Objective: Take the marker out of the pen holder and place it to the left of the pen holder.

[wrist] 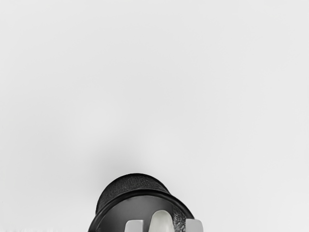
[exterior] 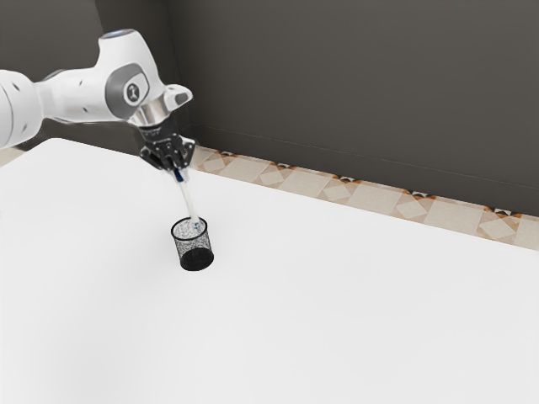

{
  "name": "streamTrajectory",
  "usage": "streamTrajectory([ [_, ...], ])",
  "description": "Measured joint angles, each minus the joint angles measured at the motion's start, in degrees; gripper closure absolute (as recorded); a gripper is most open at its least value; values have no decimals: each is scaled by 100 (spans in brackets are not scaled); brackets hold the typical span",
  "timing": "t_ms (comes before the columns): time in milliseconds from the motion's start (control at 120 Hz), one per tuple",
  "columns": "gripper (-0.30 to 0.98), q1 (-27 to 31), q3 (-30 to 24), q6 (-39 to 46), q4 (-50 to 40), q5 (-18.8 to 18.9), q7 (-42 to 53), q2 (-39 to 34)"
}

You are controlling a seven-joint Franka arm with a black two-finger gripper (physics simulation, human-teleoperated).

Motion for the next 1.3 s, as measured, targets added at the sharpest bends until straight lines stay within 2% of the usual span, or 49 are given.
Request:
streamTrajectory([
  [283,77,572,59,-204,-626,49,-45,-734],
  [525,77,749,51,-83,-1227,77,-83,-539],
  [925,76,844,51,203,-1398,66,-138,-236],
  [1125,34,848,57,265,-1376,-26,-79,-205],
  [1300,15,874,57,280,-1349,-41,-22,-227],
])
